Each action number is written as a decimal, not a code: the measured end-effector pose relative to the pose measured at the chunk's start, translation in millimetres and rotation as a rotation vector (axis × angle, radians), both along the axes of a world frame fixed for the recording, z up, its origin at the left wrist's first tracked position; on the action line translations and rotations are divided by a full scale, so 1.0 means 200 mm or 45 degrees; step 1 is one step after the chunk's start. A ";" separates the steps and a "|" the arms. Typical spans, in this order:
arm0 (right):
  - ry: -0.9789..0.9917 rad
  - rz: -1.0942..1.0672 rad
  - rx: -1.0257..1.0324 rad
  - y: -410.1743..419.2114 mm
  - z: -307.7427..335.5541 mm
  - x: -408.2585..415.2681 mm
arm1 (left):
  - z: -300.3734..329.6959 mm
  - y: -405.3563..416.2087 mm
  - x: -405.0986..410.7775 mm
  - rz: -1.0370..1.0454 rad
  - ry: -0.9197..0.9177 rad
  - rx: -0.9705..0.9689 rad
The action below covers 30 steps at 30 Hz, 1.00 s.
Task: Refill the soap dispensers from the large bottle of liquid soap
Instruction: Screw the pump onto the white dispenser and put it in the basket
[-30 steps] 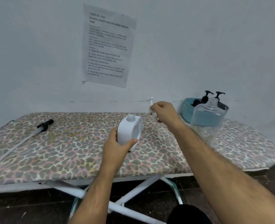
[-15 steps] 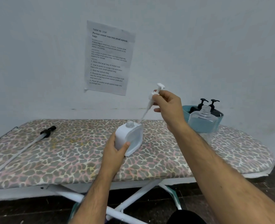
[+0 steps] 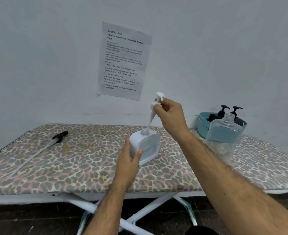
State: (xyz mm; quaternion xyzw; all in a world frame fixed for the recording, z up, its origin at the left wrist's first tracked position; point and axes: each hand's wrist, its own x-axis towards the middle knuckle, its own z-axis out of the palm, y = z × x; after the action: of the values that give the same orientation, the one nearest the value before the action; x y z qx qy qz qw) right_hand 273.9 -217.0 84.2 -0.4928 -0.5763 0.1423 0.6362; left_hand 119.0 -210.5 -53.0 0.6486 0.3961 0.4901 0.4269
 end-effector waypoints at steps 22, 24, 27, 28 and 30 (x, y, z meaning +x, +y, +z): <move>-0.154 0.087 -0.194 0.07 -0.16 -0.03 | -0.01 0.01 0.00 0.005 0.030 -0.025; -0.165 0.095 -0.231 0.06 -0.21 -0.02 | 0.00 0.01 0.00 0.012 0.033 -0.022; -0.169 0.115 -0.276 0.07 -0.25 -0.01 | 0.00 0.01 0.00 0.009 0.043 -0.013; -0.165 0.118 -0.287 0.07 -0.26 0.00 | 0.00 0.01 0.00 0.011 0.046 -0.016; -0.150 0.133 -0.315 0.07 -0.27 -0.01 | 0.00 0.01 0.00 0.015 0.056 -0.016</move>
State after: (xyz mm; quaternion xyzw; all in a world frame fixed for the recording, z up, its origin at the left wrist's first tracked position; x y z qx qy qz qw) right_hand 272.5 -202.7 30.1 -0.5444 -0.6156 0.2160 0.5272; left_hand 119.0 -209.1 -52.3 0.6541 0.4123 0.4757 0.4193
